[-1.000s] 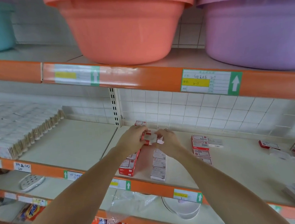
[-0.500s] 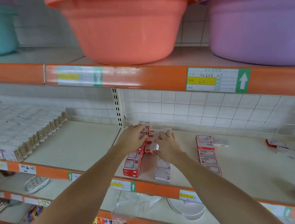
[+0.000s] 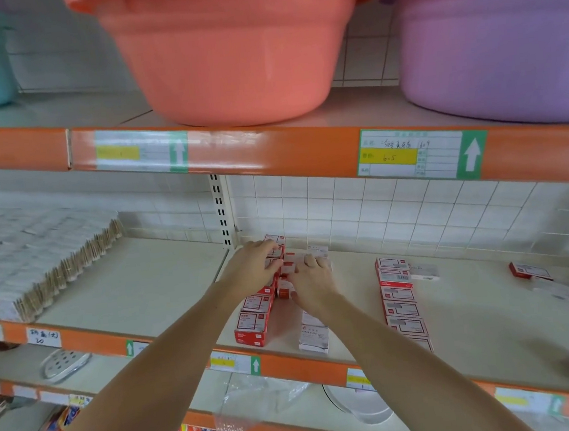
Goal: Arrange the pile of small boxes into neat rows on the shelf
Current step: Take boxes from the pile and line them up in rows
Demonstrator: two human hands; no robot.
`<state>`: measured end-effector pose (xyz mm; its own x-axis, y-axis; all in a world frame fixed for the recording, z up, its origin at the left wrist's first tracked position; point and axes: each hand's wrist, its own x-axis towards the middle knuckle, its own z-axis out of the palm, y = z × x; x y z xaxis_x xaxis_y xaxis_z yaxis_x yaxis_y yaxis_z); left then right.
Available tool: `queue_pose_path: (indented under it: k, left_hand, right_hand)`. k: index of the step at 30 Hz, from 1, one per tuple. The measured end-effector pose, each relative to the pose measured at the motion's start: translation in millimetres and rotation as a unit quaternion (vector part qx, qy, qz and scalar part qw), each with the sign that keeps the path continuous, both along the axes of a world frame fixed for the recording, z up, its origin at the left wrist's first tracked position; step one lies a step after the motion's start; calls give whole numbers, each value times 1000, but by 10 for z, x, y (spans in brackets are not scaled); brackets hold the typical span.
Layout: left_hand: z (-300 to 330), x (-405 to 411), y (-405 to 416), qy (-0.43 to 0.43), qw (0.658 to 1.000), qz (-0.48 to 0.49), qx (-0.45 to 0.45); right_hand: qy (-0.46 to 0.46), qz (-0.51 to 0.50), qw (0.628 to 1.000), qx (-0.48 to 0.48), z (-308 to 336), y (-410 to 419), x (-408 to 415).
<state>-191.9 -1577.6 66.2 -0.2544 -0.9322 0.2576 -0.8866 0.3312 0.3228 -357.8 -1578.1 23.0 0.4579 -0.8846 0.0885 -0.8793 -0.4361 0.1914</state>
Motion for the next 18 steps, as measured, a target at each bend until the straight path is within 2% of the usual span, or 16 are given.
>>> queue_pose_path:
  k: [10,15,18]
  left_hand:
    - [33,-31,4,-14,1000,-11,4]
    - [24,-144,-24,-18,1000,-12,8]
    - [19,-317,-56,-12,999,-27,12]
  right_hand:
    - [-27,-16,999,-12,-76,-8,25]
    - [-142,13,990,-9,-37,-51,-190]
    - [-203,-37,978,-34,72,-60,-491]
